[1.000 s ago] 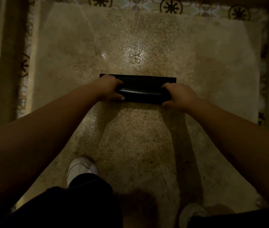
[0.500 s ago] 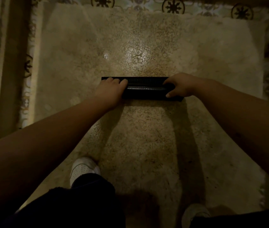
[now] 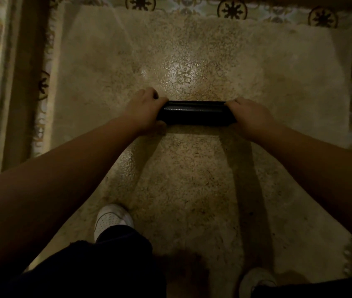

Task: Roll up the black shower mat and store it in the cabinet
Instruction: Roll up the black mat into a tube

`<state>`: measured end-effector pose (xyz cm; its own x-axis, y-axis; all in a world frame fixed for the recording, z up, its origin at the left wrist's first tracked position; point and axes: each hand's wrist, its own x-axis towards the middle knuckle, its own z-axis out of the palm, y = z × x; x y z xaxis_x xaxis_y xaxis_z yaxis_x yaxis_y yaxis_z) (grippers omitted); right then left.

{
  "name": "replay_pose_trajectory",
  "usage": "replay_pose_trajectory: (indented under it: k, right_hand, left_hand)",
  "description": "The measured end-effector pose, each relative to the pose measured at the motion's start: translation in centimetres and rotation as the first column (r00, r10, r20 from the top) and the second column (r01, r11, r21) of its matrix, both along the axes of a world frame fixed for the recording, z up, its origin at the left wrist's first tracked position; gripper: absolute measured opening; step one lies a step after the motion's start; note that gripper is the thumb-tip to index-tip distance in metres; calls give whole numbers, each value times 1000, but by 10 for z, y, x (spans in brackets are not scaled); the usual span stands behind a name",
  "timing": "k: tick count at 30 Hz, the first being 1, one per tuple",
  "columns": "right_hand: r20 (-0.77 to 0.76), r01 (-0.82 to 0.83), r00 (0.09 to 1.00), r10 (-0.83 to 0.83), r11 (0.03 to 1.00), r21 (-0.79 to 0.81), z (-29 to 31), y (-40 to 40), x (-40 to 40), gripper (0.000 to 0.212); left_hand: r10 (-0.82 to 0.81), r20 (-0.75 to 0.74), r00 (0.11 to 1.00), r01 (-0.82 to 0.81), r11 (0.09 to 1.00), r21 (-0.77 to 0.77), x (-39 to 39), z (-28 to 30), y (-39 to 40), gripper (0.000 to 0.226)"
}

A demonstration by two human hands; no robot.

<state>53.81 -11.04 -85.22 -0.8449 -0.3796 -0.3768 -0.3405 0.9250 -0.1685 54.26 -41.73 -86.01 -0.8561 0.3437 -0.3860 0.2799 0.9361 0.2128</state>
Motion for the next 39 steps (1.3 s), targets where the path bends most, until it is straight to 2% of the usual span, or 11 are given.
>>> replay_pose_trajectory:
  k: [4, 8, 12, 14, 17, 19, 21, 24, 28, 33, 39]
  right_hand:
    - [141, -14, 990, 8, 999, 38, 5, -2, -27, 50]
    - [257, 96, 962, -96, 995, 14, 11, 0, -51, 69]
    - [413, 157, 902, -129, 987, -35, 15, 1, -65, 63]
    - [380, 105, 920, -93, 994, -10, 14, 4, -64, 52]
    - [155, 21, 988, -9, 996, -81, 11, 12, -48, 41]
    - [-8, -34, 999, 33, 991, -127, 7, 18, -30, 46]
    - [-77, -55, 996, 45, 988, -142, 2, 22, -11, 63]
    - [-79, -10, 997, 0, 992, -125, -8, 25, 0, 86]
    - [-125, -5, 992, -17, 985, -171, -17, 23, -6, 69]
    - [-156, -6, 987, -27, 979, -204, -25, 23, -6, 67]
    - [-73, 68, 994, -80, 985, -160, -26, 19, -20, 71]
  left_hand:
    - [-42, -205, 978, 29, 998, -63, 15, -5, -6, 60]
    - [-34, -146, 989, 35, 999, 8, 4, 2, -8, 45]
    - [-41, -86, 995, 43, 999, 25, -6, 6, -9, 46]
    - [-50, -54, 997, 52, 998, 25, -10, 6, -10, 44]
    - [-34, -10, 999, 34, 999, 35, -20, 9, -12, 50]
    - [-49, -38, 998, 49, 999, 2, -23, 9, -13, 59]
    - [-40, -67, 997, 37, 998, -43, -20, 9, -14, 64]
    - [-13, -95, 995, 10, 999, -40, -15, 7, -15, 70]
    - [62, -162, 985, -41, 991, 130, -11, 4, -20, 54]
    - [31, -148, 989, -33, 999, -14, -7, -5, -28, 73]
    - [36, -142, 989, -42, 998, -38, -16, -7, -30, 82]
